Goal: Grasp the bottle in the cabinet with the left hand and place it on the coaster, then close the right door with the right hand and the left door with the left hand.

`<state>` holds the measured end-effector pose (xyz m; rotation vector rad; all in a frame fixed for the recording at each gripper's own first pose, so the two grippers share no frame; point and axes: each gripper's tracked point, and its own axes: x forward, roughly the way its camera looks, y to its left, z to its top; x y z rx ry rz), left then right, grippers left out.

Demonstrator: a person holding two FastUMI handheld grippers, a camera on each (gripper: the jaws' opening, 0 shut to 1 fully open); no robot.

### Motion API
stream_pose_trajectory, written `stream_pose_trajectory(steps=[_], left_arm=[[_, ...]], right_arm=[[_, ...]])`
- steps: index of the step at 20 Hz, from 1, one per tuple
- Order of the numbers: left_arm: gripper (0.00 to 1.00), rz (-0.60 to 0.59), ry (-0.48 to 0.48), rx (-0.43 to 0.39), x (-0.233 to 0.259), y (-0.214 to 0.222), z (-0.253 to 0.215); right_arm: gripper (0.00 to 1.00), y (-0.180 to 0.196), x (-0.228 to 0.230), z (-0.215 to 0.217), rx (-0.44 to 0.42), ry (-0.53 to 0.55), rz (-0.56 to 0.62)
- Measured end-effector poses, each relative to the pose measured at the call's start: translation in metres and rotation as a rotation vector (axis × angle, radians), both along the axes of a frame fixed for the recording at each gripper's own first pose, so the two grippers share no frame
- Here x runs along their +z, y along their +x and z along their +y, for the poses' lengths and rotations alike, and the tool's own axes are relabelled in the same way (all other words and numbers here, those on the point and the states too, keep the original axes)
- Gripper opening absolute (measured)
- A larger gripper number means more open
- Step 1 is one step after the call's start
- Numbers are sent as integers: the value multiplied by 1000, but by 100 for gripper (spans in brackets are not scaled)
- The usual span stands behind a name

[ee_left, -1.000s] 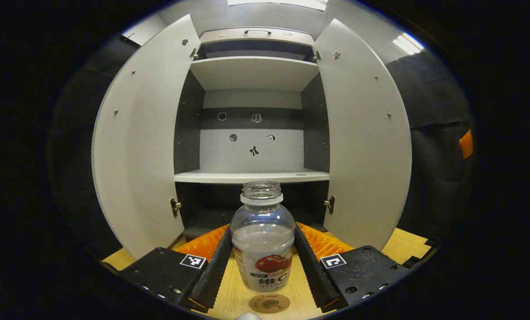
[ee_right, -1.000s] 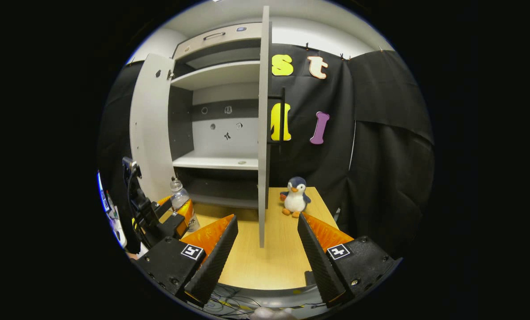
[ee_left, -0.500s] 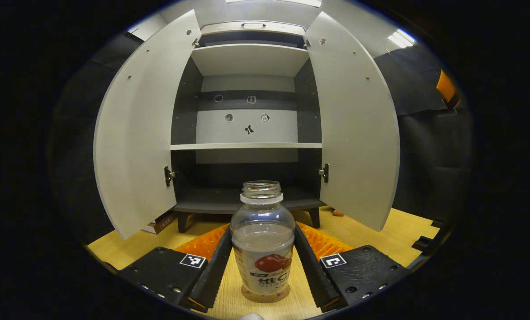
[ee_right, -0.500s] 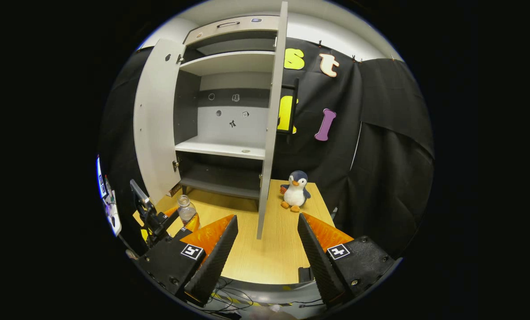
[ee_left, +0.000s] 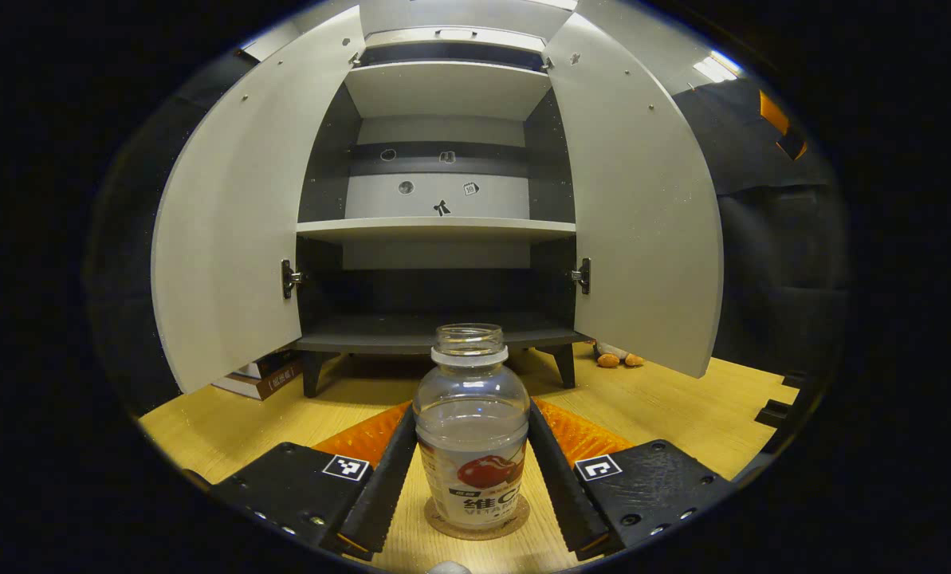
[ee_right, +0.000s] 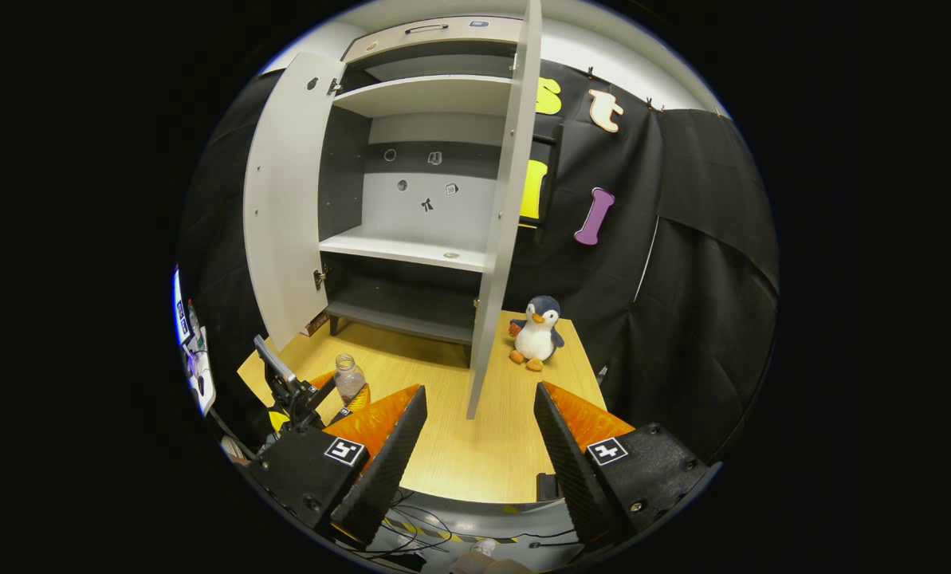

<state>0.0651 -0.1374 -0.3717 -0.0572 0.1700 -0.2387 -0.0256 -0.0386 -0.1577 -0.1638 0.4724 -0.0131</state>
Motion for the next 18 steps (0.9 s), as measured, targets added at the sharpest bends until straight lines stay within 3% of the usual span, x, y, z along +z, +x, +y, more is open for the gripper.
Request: stream_pose_trajectory(steps=[5,6,7,11,18], left_arm=[[82,-38,24,-32,-3,-9,-5],[84,-28,26,-34,-6,-9,-5],[96,-20,33,-27,-9,-6,-4],[96,-38,53,-10,5,-4,7],[96,-90,54,-5,71,9,10]], right_arm=[[84,-1,-4,6,6,14,23],[84,-1,-4,7,6,17,23],[84,-1,-5,8,6,17,23],[84,-3,-5,9,5,32,21],[84,-4,9,7,-18,94,-20]])
